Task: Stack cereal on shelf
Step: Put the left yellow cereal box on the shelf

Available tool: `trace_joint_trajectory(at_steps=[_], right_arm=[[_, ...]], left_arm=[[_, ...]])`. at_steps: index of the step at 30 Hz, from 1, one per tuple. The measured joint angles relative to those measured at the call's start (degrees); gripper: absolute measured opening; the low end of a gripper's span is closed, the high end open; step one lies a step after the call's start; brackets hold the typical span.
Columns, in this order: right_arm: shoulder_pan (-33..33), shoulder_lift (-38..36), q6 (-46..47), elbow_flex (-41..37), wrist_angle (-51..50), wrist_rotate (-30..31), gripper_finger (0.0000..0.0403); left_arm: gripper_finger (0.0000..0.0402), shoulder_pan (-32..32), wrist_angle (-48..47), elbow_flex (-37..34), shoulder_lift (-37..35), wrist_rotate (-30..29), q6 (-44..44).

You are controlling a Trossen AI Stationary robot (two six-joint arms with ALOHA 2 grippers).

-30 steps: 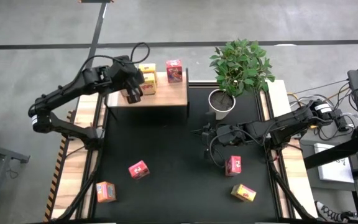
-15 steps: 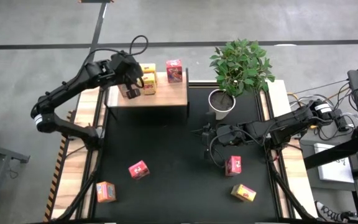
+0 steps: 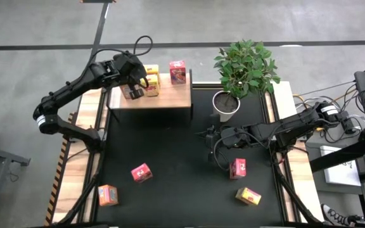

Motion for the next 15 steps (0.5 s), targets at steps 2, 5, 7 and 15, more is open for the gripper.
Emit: trace_joint_trajectory(at_steps=[2,5,7,15], right_arm=[[0.01,-0.02,0.00,0.00,-0.01,0.01,0.0009],[0.00,0.00,0.02,0.00,0.01,0.00,0.0009],[-0.01,-0.02,0.02,0.00,-0.01,0.00,0.0009],[-0.01,-0.02,0.02,0.00,-0.01,0.01,0.0009]], left_arm=[[0.0001,0.00,-0.01,-0.04,0.00,0.20,-0.43],[0.0001,0.07,0.01,-0.04,0.00,0.20,-0.62],[0.0001,0.07,0.02,-0.07,0.00,0.20,-0.69],[0.0001,0.07,0.52,-1.10,0.00,0.22,-1.58]])
